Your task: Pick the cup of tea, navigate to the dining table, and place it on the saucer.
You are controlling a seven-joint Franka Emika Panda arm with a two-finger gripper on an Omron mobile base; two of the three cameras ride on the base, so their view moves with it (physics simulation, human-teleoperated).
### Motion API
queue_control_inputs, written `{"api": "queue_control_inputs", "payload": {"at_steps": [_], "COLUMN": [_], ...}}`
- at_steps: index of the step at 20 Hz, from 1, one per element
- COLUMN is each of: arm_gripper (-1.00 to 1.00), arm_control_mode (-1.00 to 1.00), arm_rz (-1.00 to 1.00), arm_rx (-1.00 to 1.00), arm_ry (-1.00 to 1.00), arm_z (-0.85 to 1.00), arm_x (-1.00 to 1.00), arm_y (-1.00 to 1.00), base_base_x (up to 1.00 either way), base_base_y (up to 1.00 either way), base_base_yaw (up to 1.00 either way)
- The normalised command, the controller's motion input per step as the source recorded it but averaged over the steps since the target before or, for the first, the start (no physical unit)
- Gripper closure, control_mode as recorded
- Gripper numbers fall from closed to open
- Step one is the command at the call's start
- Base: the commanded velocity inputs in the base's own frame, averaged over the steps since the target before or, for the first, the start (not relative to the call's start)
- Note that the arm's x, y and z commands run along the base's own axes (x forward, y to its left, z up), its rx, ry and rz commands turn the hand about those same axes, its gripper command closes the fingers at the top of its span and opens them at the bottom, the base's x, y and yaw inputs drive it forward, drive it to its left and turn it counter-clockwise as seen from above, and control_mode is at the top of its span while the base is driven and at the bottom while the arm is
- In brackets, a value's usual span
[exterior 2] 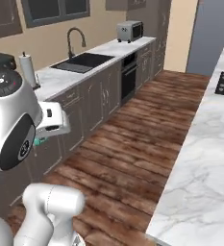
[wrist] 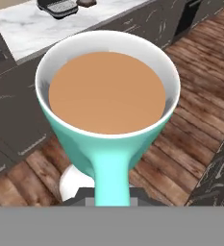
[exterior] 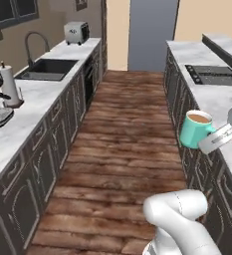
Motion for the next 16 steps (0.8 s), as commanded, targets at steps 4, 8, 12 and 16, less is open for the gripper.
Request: {"api": "queue_control_inputs", "payload": {"at_steps": [4, 8, 12, 16], "arm_gripper": [1.00, 1.00, 1.00, 1.00], "arm_control_mode": [1.00, 1.00, 1.00, 1.00], "arm_rz": [0.00, 0.00, 0.00, 0.00], "arm_rx": [0.00, 0.00, 0.00, 0.00], "arm_ry": [0.00, 0.00, 0.00, 0.00], "arm_z": [0.00, 0.00, 0.00, 0.00], "arm_x": [0.00, 0.00, 0.00, 0.00], "arm_y": [0.00, 0.00, 0.00, 0.00], "base_base_x": [0.00, 0.00, -0.04, -0.23], "base_base_y": [0.02, 0.25, 0.15, -0.84], "base_base_yaw": [-0.74, -0.62, -0.56, -0.41]}}
